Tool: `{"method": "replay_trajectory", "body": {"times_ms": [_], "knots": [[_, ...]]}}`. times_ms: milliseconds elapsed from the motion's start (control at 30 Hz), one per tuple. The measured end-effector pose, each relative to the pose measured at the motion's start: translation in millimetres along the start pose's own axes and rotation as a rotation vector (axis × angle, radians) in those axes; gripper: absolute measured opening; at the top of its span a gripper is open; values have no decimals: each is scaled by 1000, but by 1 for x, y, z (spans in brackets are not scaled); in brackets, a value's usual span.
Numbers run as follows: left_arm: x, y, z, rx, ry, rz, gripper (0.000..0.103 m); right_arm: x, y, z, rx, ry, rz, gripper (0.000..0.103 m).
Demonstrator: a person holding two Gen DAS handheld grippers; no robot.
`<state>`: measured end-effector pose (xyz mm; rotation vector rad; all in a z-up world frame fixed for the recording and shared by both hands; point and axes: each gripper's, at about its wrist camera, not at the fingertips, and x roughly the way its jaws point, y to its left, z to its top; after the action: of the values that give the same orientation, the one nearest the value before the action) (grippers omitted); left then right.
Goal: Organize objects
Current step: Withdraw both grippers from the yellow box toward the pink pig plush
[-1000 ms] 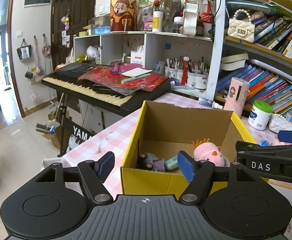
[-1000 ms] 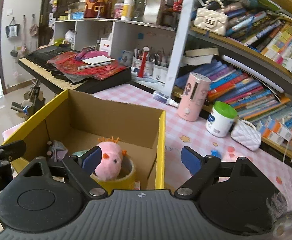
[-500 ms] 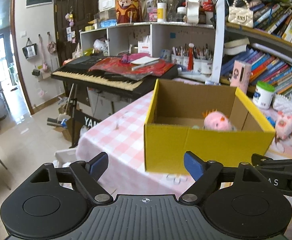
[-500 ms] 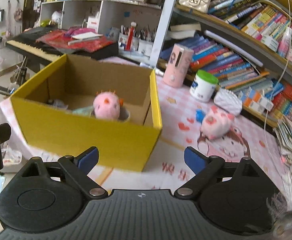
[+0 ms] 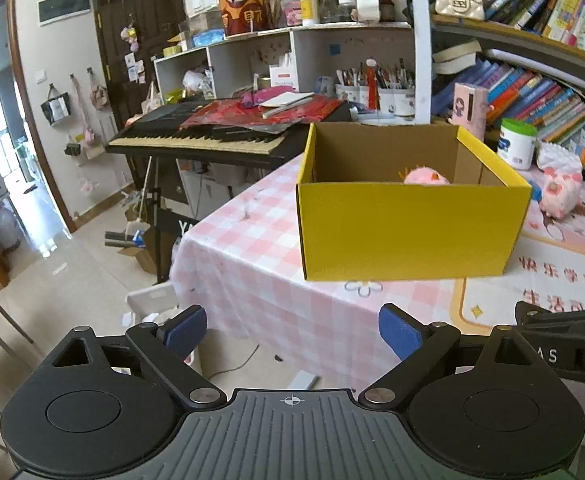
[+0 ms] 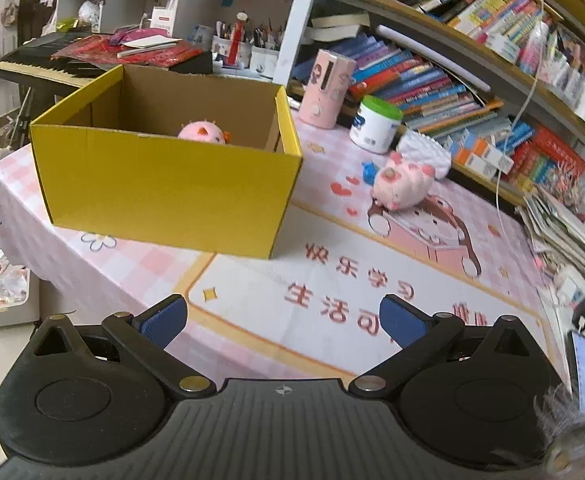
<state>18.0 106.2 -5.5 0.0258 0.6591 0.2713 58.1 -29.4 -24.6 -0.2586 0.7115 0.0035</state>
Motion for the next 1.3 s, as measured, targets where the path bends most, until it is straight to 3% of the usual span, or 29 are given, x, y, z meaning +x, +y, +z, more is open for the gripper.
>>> {"method": "replay_trajectory", "body": {"times_ms": [833,1300], "knots": [[-15,13,-22,27,36,0,96,-16,10,-28,23,54,-6,103],[-19,3,-23,58,28,-40,96,-22,-5,-36,63,67,-46,103]]}}
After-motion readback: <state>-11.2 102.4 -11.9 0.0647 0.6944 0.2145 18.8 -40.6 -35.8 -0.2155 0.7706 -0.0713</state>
